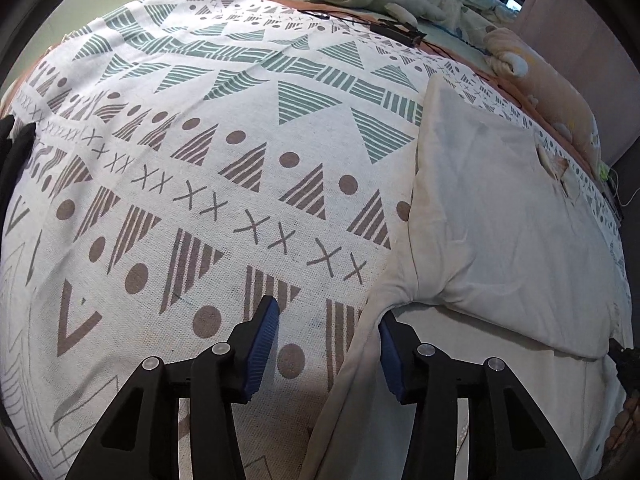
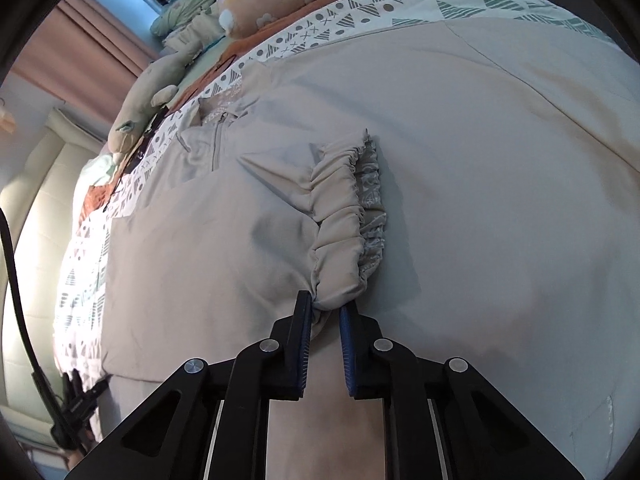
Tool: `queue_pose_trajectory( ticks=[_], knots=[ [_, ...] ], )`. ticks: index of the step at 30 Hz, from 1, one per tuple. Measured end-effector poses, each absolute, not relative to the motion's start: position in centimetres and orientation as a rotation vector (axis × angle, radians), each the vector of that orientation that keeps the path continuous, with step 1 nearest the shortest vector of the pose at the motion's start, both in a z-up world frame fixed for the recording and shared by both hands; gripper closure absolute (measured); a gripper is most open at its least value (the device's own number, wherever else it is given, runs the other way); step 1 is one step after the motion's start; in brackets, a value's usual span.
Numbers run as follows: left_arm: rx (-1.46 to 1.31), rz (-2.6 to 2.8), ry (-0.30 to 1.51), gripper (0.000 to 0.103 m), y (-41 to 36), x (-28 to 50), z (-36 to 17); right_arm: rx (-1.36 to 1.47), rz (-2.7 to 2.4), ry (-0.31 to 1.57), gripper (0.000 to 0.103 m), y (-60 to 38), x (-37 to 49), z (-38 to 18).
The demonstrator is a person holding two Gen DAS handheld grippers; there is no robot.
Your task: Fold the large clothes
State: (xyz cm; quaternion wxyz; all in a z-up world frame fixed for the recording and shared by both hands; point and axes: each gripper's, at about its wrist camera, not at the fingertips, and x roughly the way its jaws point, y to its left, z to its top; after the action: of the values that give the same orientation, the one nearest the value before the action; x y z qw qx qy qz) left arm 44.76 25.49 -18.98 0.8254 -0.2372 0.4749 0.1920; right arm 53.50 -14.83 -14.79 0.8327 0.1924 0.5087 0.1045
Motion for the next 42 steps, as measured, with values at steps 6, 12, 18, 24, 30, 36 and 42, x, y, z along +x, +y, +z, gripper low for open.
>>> queue_pose_trajectory(
  ticks=[6,12,18,24,30,36,42],
  knots=[
    [-0.511,0.407,1.009,0.054,25.4,44.8,-19.0,0.399,0.199,1.091,0.091,-15.2,50.8,-14.9],
    [-0.533,0.389,1.008,0.053,25.6,44.5,-18.8,0.388,0.198,1.084,0.091,-15.3,50.3,-14.4],
    [-0.59,0.335,1.019,0.053,25.3,44.2,-17.9,0.365,0.185,1.07,0.088,-15.3,52.2,-14.0],
    [-0.641,0.304,0.972,0.044,24.6,43.2,-15.5,0.35,0.152,1.041,0.052,-16.9,51.3,-12.8],
    [-0.63,0.283,0.887,0.03,23.0,42.2,-12.4,0.316,0.137,1.0,0.052,-20.3,48.6,-11.0],
    [-0.607,0.234,0.862,0.03,20.2,42.1,-10.8,0.326,0.087,0.948,0.052,-26.2,46.2,-9.2],
    [-0.539,0.159,0.823,0.02,15.6,43.0,-9.4,0.39,0.008,0.908,0.052,-33.8,44.5,-8.2]
  ],
)
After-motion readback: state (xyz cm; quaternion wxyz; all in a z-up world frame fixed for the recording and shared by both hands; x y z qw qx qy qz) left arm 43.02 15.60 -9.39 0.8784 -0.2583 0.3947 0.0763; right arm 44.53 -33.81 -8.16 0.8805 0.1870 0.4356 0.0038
